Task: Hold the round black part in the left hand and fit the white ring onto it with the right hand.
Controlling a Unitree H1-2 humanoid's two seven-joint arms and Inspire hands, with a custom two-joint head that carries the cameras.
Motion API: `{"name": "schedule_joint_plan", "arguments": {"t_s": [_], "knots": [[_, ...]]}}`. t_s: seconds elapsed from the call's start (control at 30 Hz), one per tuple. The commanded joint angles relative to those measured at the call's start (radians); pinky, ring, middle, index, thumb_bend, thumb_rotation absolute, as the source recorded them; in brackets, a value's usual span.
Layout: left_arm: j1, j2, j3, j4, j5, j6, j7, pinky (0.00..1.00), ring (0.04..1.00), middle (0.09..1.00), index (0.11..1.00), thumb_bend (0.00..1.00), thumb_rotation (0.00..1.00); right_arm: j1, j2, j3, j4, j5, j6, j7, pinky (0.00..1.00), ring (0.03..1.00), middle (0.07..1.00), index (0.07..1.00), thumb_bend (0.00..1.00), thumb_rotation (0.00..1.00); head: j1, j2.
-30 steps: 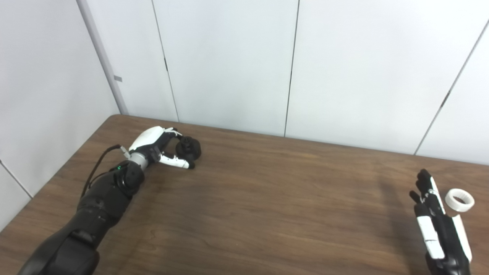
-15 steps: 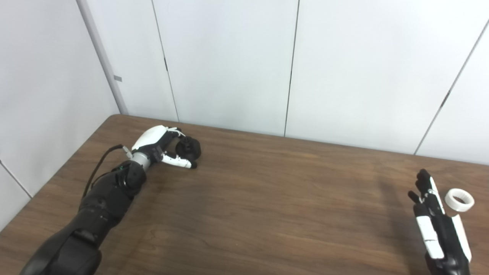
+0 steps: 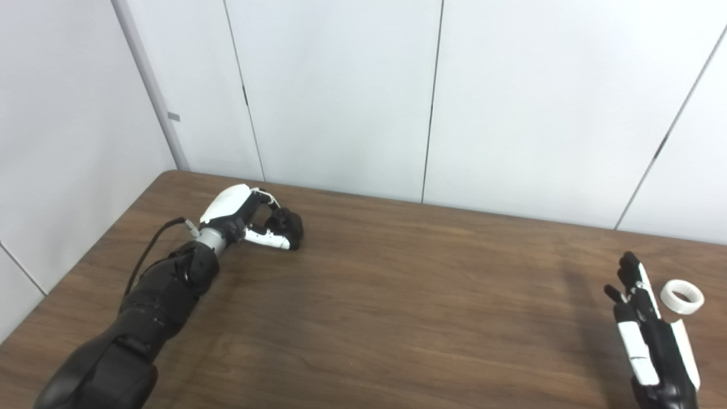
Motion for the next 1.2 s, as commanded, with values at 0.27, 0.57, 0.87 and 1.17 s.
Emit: {"name": "schedule_joint_plan", "arguments": {"t_s": [0.27, 0.57, 0.87, 1.17], "knots": [[-0.032, 0.047, 0.006, -0.070, 0.000, -0.054, -0.003, 1.00, 0.933, 0.742, 0.482, 0.52, 0.05, 0.052, 0.031, 0.009, 0.015, 0.019, 0.003, -0.004, 0.93, 1.000, 1.000, 1.000, 0.51, 0.89, -0.010, 0.009], [0.052, 0.043, -0.028, -0.303, 0.067, -0.078, -0.043, 1.00, 0.944, 0.743, 0.482, 0.52, 0.06, 0.058, 0.037, 0.009, -0.069, 0.029, 0.041, 0.003, 0.97, 1.000, 1.000, 1.000, 0.50, 0.86, -0.044, 0.024], [0.142, -0.006, -0.067, -0.552, 0.137, -0.094, -0.090, 1.00, 0.979, 0.749, 0.481, 0.52, 0.06, 0.039, 0.031, 0.005, -0.159, 0.025, 0.085, 0.001, 1.00, 1.000, 1.000, 1.000, 0.55, 0.88, -0.094, 0.048], [0.211, -0.068, -0.113, -0.686, 0.163, -0.113, -0.123, 1.00, 0.977, 0.751, 0.480, 0.52, 0.06, 0.026, 0.028, 0.008, -0.270, 0.019, 0.143, 0.007, 1.00, 1.000, 1.000, 1.000, 0.49, 0.90, -0.143, 0.059]]}}
